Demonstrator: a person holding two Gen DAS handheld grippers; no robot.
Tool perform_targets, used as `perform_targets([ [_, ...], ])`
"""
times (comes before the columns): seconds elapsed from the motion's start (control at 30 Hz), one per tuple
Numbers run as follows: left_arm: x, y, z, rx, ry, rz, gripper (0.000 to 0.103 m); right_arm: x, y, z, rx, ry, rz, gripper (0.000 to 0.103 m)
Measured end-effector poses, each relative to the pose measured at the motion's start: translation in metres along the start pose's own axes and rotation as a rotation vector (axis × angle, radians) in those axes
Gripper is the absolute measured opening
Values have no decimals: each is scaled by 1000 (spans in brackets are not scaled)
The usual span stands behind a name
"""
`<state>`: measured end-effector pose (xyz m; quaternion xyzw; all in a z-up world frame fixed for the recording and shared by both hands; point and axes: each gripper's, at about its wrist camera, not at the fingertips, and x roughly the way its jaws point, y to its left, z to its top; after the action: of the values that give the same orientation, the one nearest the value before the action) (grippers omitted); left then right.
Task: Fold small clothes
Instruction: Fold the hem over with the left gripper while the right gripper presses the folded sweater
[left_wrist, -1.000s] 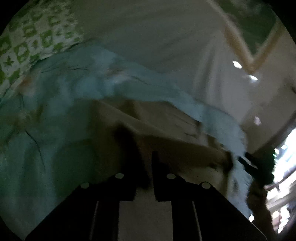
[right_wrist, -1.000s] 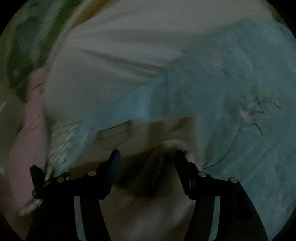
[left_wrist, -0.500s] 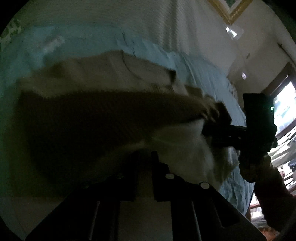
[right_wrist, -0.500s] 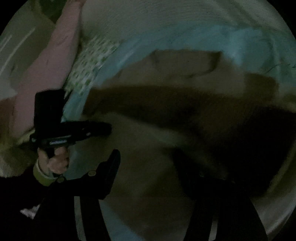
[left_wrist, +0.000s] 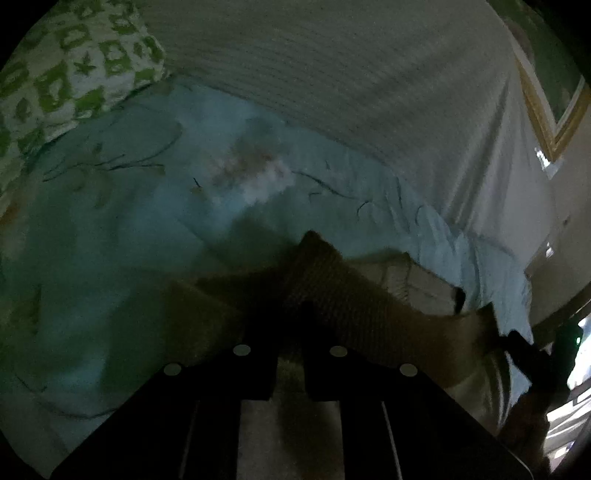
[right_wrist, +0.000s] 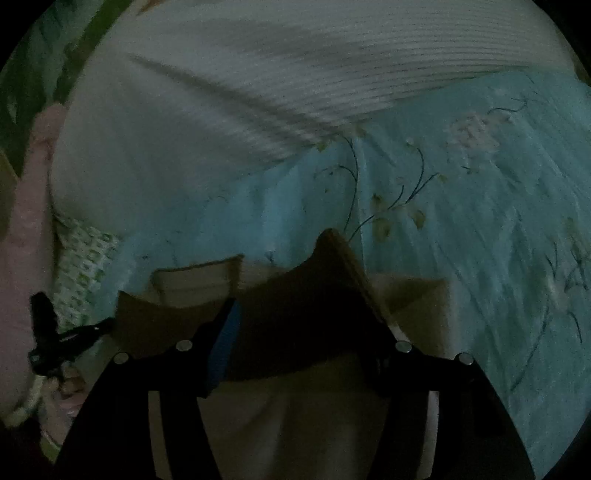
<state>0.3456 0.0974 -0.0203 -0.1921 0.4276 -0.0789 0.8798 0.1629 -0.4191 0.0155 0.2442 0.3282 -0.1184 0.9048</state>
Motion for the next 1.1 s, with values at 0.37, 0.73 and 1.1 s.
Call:
perform_targets([
  [0.37,-50,-45,-78,103,22,-104,18,-59,27,-66,-94,70,150,61],
  [0.73,-85,-8,-119,17,21,-45,22,-114,-43,-104,94,12,-58,61],
  [1.1,-135,4,-174,-81,17,-58,29,-138,11,-144,13,9,65,62],
])
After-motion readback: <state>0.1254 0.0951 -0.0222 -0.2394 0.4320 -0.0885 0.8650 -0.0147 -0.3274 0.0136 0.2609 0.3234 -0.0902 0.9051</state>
